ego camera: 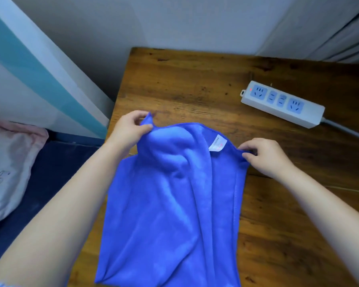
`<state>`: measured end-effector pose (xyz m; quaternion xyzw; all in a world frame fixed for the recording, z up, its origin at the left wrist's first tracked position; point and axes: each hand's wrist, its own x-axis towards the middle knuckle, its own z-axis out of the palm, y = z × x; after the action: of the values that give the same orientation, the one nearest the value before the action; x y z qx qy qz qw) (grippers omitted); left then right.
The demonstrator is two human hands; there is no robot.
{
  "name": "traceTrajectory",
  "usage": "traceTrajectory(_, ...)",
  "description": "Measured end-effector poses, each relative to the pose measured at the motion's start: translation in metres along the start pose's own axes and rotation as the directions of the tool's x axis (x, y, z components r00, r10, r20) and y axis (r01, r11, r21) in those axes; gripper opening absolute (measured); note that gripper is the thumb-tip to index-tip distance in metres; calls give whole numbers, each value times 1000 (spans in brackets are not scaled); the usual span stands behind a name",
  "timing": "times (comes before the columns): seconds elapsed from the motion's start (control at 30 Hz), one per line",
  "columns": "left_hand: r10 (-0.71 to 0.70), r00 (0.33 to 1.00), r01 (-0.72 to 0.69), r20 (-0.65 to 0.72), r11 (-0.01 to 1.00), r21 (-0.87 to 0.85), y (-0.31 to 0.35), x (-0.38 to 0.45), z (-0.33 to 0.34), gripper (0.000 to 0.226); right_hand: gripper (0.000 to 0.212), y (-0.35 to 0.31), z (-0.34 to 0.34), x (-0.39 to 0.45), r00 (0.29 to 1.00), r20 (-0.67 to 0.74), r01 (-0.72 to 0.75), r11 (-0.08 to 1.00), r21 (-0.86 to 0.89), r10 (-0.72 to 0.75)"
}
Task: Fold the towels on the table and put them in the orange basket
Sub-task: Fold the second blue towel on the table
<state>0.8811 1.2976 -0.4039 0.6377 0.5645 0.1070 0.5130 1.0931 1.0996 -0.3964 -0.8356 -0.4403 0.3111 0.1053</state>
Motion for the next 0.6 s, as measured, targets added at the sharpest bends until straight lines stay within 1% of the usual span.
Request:
traceTrajectory(0.03, -7, 1000, 7, -5, 1000, 1, -11, -9, -15, 32, 26, -5, -1, -4, 1000, 29, 8, 1000, 1, -8)
traceTrajectory(0.1, -65, 998, 65, -12, 998, -9, -37, -35, -44, 27, 27, -18, 1, -7, 997, 70, 23, 1000, 3, -23)
traceTrajectory(0.17, -119, 993, 119, -15, 993, 0, -62, -62, -65, 30, 26, -35, 6, -9, 991, 116, 62, 998, 20, -64)
traceTrajectory(0.23, -176, 984, 176, -6, 984, 27, -81, -85, -80, 29, 25, -52, 12, -9, 965, 222, 143, 990, 14, -142)
traceTrajectory(0.27, -212, 977, 210, 16, 976, 62, -91, -95, -89, 28, 25, -62, 16, -8, 935, 301, 196, 981, 2, -188)
traceTrajectory(0.3, -256, 964, 248, 70, 962, 112, -100, -104, -95, 27, 24, -69, 18, -9, 893, 394, 239, 971, -4, -218)
traceTrajectory(0.33, -314, 938, 291, 146, 943, 162, -109, -111, -100, 26, 23, -72, 18, -11, 835, 495, 273, 962, 8, -241)
traceTrajectory(0.37, -385, 896, 342, 221, 916, 210, -117, -118, -105, 24, 21, -75, 17, -12, 761, 598, 287, 957, 37, -251)
traceTrajectory(0.4, -455, 846, 384, 279, 882, 274, -123, -122, -108, 21, 22, -76, 14, -15, 688, 680, 276, 958, 76, -252)
traceTrajectory(0.43, -505, 808, 397, 302, 846, 355, -128, -125, -111, 21, 29, -78, 11, -16, 634, 735, 246, 964, 106, -242)
traceTrajectory(0.47, -526, 798, 375, 294, 815, 441, -132, -125, -112, 26, 36, -81, 10, -16, 616, 754, 217, 969, 117, -229)
traceTrajectory(0.5, -503, 825, 318, 259, 790, 524, -135, -122, -113, 31, 37, -82, 11, -13, 638, 740, 203, 973, 106, -214)
traceTrajectory(0.53, -436, 876, 246, 205, 771, 588, -135, -118, -112, 33, 33, -84, 14, -9, 692, 692, 220, 973, 68, -205)
traceTrajectory(0.57, -351, 926, 194, 140, 761, 619, -132, -113, -110, 33, 26, -84, 18, -3, 767, 611, 247, 969, 0, -195)
traceTrajectory(0.6, -274, 959, 172, 75, 770, 614, -128, -109, -108, 30, 20, -85, 22, 2, 845, 503, 261, 961, -94, -181)
